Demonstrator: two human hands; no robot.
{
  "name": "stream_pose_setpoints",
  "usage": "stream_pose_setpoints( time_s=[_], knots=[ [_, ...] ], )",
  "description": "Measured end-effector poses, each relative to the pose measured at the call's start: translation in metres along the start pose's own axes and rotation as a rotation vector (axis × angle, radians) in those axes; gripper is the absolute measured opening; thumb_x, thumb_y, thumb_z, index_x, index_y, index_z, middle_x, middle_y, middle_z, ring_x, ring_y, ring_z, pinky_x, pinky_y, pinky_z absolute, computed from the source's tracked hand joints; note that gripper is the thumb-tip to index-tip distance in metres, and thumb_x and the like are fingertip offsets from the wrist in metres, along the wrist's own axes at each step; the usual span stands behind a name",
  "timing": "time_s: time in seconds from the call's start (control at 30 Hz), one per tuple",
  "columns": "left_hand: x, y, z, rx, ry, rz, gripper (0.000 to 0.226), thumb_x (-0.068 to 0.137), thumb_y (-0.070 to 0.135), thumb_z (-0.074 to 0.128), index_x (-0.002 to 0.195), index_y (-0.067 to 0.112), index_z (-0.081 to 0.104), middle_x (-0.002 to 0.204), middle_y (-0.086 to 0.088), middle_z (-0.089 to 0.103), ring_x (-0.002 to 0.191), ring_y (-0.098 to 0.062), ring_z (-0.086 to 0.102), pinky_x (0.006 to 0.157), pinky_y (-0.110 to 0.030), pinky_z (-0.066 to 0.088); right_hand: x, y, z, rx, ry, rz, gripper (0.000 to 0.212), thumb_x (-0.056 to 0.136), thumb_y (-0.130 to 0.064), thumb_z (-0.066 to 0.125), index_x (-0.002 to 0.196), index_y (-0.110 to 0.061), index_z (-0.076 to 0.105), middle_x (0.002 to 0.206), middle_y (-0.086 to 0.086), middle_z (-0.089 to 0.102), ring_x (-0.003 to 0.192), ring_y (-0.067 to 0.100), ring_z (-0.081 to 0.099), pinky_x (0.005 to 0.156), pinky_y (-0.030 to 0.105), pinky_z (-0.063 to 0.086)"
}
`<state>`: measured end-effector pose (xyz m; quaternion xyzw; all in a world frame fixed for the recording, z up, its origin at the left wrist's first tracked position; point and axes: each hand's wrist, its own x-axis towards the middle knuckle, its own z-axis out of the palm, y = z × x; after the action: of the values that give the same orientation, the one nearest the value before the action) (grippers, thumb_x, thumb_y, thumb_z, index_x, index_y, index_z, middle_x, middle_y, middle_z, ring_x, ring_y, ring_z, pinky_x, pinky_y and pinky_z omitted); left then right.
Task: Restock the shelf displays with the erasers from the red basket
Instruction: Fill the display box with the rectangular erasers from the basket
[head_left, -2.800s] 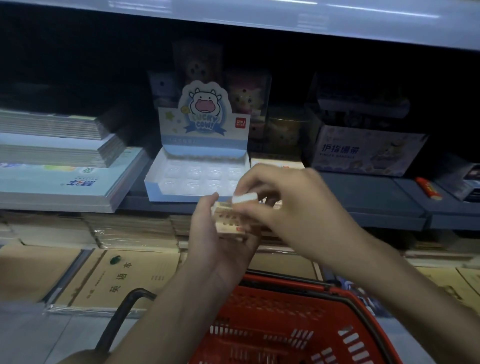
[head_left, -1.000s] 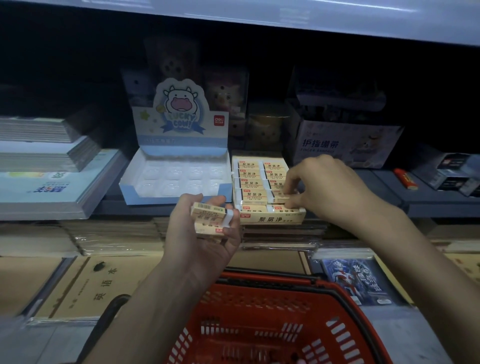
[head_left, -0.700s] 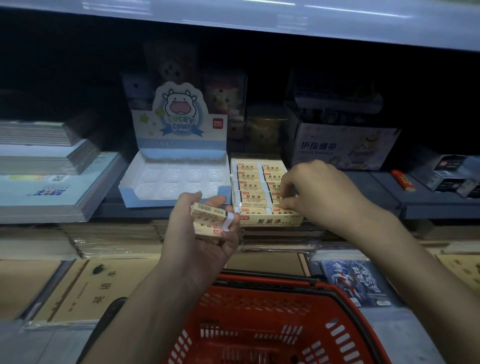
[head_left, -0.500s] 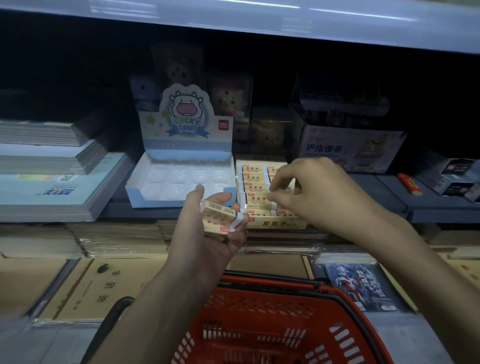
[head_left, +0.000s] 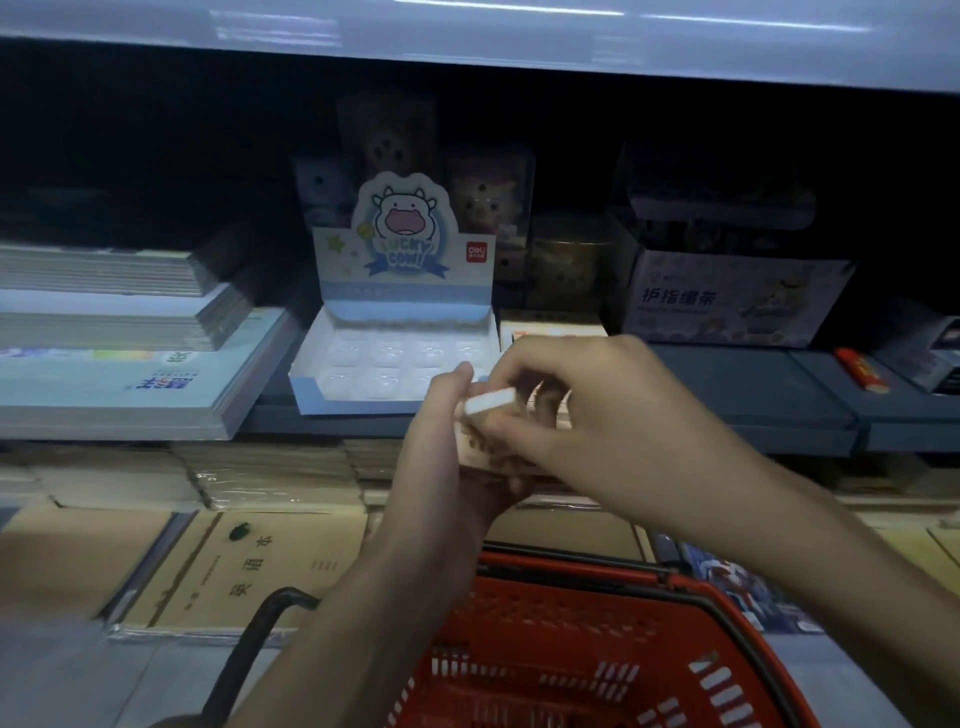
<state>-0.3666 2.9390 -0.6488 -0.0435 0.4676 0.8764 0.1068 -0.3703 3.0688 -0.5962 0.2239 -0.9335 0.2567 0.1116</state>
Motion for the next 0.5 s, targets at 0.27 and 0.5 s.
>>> stream_pose_setpoints(
  time_s=[0.27, 0.5],
  knots=[
    [0.007, 0.011, -0.011, -0.173, 0.042, -0.019, 0.016, 0.087, 0.017, 0.052, 0.072, 0.015, 0.052, 0.080, -0.005, 0.057, 0.070, -0.018, 0.057, 0.053, -0.024, 0.043, 0.009, 0.021, -0.052, 0.420, 0.200, 0.214, 0.024, 0.092, -0.007, 0.072, 0.107, -0.026, 0.067, 0.079, 0.002, 0.077, 0.067, 0.018, 0.077, 0.072, 0.042, 0.063],
    [0.011, 0.009, -0.014, -0.018, 0.079, -0.017, 0.019, 0.080, 0.006, 0.050, 0.064, 0.012, 0.057, 0.074, -0.006, 0.059, 0.066, -0.016, 0.057, 0.051, -0.024, 0.046, 0.016, 0.044, -0.020, 0.274, 0.005, 0.412, 0.016, 0.094, -0.015, 0.072, 0.098, -0.030, 0.067, 0.077, -0.003, 0.078, 0.066, 0.007, 0.076, 0.075, 0.043, 0.063]
  ],
)
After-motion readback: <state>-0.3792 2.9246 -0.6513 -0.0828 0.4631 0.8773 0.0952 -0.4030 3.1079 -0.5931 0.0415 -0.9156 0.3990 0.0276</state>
